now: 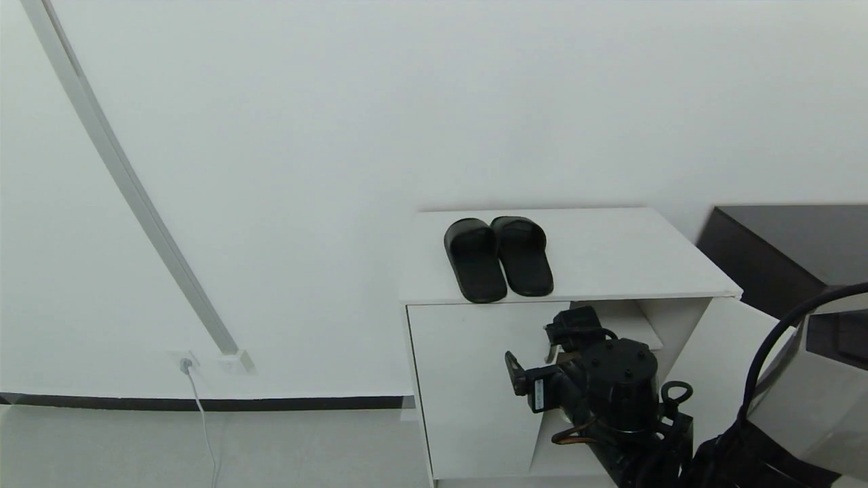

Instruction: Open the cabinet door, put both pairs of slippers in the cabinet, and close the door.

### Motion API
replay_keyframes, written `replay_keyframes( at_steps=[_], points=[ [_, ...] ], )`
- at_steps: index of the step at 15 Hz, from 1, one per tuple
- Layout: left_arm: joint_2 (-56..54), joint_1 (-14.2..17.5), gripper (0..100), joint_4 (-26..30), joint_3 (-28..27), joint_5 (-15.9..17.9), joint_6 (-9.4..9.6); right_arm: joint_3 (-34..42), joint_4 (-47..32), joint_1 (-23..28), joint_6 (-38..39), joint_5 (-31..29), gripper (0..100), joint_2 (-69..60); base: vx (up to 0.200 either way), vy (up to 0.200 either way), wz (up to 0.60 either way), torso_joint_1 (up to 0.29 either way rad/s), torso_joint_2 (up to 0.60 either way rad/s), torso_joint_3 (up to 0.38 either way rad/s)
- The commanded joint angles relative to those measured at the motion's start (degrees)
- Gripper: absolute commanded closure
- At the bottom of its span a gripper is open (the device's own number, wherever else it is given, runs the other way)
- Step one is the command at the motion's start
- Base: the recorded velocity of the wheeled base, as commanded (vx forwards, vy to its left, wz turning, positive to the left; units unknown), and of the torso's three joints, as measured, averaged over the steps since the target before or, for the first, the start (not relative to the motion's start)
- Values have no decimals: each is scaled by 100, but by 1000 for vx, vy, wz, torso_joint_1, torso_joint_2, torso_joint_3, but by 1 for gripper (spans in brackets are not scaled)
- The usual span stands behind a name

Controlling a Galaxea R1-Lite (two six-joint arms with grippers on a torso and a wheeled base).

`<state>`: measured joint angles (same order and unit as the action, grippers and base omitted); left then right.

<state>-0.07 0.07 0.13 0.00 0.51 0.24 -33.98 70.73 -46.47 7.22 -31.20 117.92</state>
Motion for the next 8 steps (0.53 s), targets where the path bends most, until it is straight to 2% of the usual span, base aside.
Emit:
replay_keyframes(
  at_steps=[1, 8],
  points=[
    [7, 1, 100, 4, 0, 2, 2, -4, 2, -2, -1, -1, 0, 12, 0, 0, 0, 193, -452, -242],
    [7, 1, 100, 4, 0, -7, 2, 93, 37, 24, 8, -1, 0, -15, 0, 0, 0, 178, -382, -207]
  ],
)
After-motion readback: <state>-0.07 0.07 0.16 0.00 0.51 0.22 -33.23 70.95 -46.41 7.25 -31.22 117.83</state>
